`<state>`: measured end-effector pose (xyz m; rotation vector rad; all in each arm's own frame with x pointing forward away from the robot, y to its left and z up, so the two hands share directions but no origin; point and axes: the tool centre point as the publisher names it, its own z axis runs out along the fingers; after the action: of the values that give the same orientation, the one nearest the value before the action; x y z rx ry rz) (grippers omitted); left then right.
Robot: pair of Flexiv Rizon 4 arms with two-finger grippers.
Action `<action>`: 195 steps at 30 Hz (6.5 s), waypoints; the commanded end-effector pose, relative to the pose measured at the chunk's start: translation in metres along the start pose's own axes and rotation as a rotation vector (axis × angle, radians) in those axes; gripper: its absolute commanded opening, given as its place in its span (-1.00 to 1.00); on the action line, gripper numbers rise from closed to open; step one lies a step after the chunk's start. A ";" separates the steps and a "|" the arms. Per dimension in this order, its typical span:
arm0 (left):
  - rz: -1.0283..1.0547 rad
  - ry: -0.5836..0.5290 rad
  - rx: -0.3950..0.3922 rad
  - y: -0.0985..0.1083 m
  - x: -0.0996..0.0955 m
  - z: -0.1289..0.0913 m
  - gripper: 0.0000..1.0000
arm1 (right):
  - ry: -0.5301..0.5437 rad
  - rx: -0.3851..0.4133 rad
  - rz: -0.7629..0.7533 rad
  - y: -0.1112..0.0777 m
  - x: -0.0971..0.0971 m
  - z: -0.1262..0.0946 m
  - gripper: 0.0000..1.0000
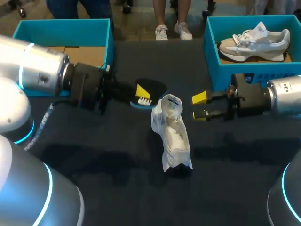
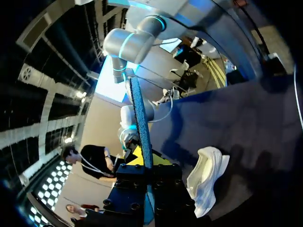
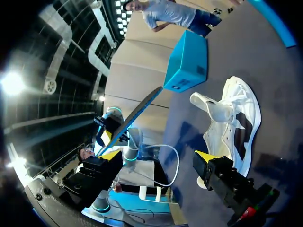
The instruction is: Take the shoe out of the shoebox, open the shoe tongue, remove and reinsert the insole, then place the shoe into the shoebox
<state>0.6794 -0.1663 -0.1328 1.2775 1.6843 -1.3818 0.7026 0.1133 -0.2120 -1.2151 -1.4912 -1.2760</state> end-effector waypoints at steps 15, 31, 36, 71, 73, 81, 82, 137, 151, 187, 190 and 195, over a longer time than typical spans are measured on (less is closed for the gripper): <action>0.411 -0.094 -0.124 0.001 0.028 0.004 -1.00 | 0.018 -0.015 0.016 -0.007 0.008 0.013 1.00; 0.507 -0.168 -0.149 0.008 0.038 0.036 -1.00 | 0.064 -0.049 0.024 -0.004 0.026 0.023 1.00; 0.530 -0.209 -0.148 0.007 0.038 0.046 -1.00 | 0.072 -0.042 0.030 -0.002 0.033 0.029 1.00; 0.543 -0.267 -0.121 0.001 0.042 0.080 -1.00 | 0.093 -0.035 0.060 0.001 0.036 0.050 -1.00; 0.539 -0.267 -0.122 0.001 0.042 0.080 -1.00 | 0.093 -0.034 0.059 0.001 0.035 0.050 -1.00; 0.525 -0.238 -0.122 0.000 0.040 0.071 1.00 | 0.097 -0.040 0.073 0.001 0.027 0.048 -1.00; 0.521 -0.227 -0.122 0.001 0.040 0.067 1.00 | 0.097 -0.041 0.078 0.001 0.025 0.048 -1.00; 0.249 0.687 -0.172 0.014 -0.010 -0.017 1.00 | 0.095 -0.001 0.155 -0.009 -0.014 0.058 -1.00; 0.260 0.962 -0.204 0.016 -0.024 -0.002 1.00 | 0.090 0.008 0.162 -0.015 -0.019 0.063 -1.00; 0.294 1.147 -0.240 0.030 -0.034 0.033 1.00 | 0.092 0.014 0.140 -0.011 -0.019 0.067 -1.00; 0.293 1.143 -0.240 0.030 -0.033 0.033 1.00 | 0.091 0.017 0.139 -0.010 -0.019 0.067 -1.00; 0.284 1.133 -0.241 0.032 -0.031 0.031 1.00 | 0.091 0.017 0.140 -0.009 -0.019 0.067 -1.00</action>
<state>0.7170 -0.2104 -0.1230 2.2450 2.1024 -0.1754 0.6979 0.1756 -0.2425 -1.2122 -1.3261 -1.2061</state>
